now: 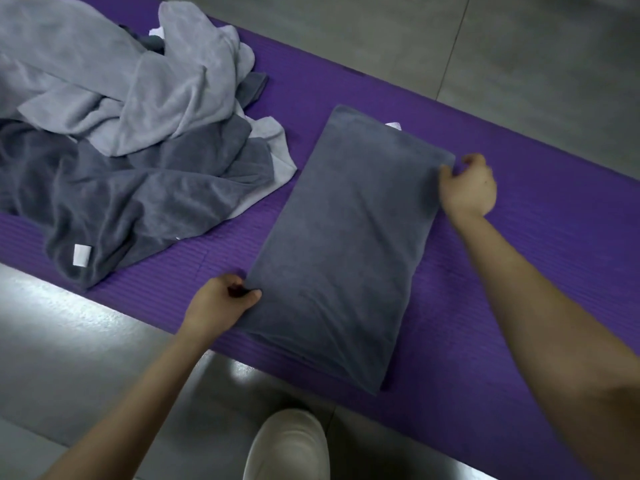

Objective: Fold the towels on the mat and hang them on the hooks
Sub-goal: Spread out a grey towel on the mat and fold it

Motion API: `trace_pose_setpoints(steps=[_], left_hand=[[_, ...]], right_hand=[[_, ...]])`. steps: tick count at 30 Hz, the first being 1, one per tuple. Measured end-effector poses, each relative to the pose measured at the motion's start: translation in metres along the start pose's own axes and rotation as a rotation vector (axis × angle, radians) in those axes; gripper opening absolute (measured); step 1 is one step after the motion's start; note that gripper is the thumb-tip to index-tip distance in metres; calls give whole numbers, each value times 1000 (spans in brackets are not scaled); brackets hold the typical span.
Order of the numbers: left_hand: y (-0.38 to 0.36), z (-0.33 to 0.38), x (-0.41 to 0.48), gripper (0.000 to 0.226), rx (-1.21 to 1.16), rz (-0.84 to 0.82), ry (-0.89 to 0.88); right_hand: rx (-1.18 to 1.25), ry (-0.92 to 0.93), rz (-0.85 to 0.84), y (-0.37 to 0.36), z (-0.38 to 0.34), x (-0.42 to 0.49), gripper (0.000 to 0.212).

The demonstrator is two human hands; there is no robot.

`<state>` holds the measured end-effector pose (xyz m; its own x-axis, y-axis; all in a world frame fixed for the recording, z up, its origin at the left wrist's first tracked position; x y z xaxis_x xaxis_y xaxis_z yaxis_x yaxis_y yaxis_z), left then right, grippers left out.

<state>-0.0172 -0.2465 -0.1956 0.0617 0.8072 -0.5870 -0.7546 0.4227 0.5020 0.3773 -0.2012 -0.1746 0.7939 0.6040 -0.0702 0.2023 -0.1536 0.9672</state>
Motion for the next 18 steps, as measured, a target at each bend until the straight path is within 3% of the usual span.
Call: trace_pose_setpoints(steps=[5,11,14,18], left_hand=[[4,-4,-6,24,22,24,-14],[-3,-3,-13,17,-43,-52,6],[-15,13,-6,16,-26,-105,-43],[-46,68,22,11,29,-241,-179]], right_hand=[[33,-13,-193,-22,9,1,34],[101,-89,-78,-5,26,4,29],[150,-272,-25,9,84,-2,14],[207,-590,69,31,197,-29,27]])
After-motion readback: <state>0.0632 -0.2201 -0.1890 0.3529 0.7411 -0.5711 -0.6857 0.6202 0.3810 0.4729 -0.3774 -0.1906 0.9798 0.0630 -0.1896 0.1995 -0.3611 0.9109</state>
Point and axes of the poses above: each hand's wrist, its own x-axis towards the middle knuckle, its own y-axis out of the back of the hand, z = x × y, the point moved 4 cm from there along x, towards the middle knuckle, and after that the axes turned 13 degrees about -x, right-handed, at the moved point
